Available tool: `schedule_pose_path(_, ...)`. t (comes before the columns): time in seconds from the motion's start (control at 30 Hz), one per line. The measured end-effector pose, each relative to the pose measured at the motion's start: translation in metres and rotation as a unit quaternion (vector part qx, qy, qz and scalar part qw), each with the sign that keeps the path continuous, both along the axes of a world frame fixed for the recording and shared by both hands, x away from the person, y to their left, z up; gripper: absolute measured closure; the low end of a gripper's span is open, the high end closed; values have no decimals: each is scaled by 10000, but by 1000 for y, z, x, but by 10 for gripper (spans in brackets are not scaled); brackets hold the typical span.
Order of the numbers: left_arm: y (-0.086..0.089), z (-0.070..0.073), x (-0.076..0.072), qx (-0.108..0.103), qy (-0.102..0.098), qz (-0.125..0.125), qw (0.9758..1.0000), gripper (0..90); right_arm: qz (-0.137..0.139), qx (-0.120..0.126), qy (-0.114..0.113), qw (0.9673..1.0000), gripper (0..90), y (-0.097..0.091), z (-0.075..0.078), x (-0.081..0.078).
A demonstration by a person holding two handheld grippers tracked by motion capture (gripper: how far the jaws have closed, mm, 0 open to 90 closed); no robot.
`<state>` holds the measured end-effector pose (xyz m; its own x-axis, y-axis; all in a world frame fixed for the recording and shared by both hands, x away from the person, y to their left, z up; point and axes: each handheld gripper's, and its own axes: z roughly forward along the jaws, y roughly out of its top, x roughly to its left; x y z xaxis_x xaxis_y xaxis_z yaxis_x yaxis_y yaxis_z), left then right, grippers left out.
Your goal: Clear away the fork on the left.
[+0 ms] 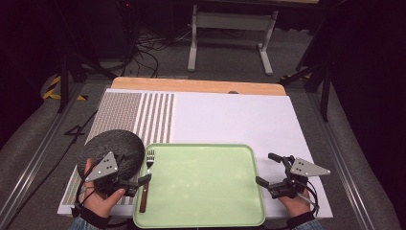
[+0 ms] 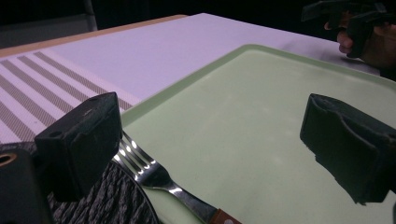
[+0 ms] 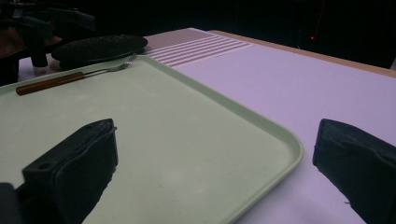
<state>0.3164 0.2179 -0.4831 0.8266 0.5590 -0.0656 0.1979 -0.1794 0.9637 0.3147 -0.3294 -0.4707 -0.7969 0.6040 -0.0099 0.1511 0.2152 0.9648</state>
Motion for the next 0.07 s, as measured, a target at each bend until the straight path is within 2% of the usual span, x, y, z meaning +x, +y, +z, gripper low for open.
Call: schedule_pose_path(0.07, 1, -2, 1, 40, 109, 75, 9999, 67, 3, 0, 0, 10000, 4, 0, 0, 0)
